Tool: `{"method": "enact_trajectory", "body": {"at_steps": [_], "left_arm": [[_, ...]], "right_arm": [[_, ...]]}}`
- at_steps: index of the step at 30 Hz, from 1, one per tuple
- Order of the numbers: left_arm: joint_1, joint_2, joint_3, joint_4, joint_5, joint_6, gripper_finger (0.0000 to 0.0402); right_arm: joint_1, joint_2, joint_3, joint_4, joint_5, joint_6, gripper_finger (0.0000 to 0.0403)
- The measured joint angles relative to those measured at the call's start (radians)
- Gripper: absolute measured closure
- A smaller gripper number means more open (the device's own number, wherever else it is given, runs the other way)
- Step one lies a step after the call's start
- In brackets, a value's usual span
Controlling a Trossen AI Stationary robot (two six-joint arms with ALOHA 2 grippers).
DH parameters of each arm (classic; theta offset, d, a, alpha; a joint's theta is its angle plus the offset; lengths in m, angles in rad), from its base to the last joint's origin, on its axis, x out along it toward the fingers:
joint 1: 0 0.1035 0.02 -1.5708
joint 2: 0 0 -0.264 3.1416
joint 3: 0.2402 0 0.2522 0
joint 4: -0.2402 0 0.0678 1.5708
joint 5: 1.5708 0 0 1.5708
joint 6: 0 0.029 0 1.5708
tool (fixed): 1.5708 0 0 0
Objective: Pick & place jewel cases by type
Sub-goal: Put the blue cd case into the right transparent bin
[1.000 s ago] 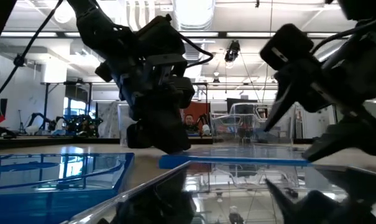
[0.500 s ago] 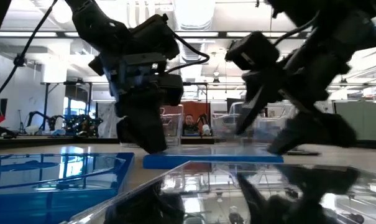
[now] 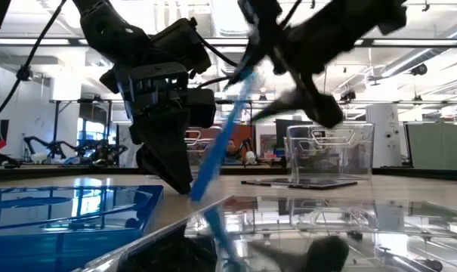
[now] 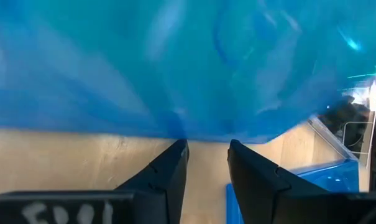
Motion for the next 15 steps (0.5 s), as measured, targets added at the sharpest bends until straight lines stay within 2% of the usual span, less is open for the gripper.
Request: {"method": "enact_trajectory", "body": {"at_steps": [4,9,12,15], "left_arm": [[0.000,-0.016,-0.003,0.016,0.002,-0.003,0.0296],[0.000,-0.017,-0.012,0.020,-0.012,0.001,0.0296],[0.000,-0.018,-0.019,0.026,-0.013,-0.001,0.0296],[-0.001,-0.066,-0.033,0.034,-0.017,0.009,0.0296]], "right_arm": [[-0.003,0.075,0.041,-0.011,-0.096,0.069,0.0178],[-0.008,0.148,0.087,-0.033,-0.135,0.138,0.0195],[-0.004,0.127,0.115,-0.050,-0.166,0.140,0.0228],[-0.001,0.074,0.127,-0.197,-0.160,0.154,0.0281]]}}
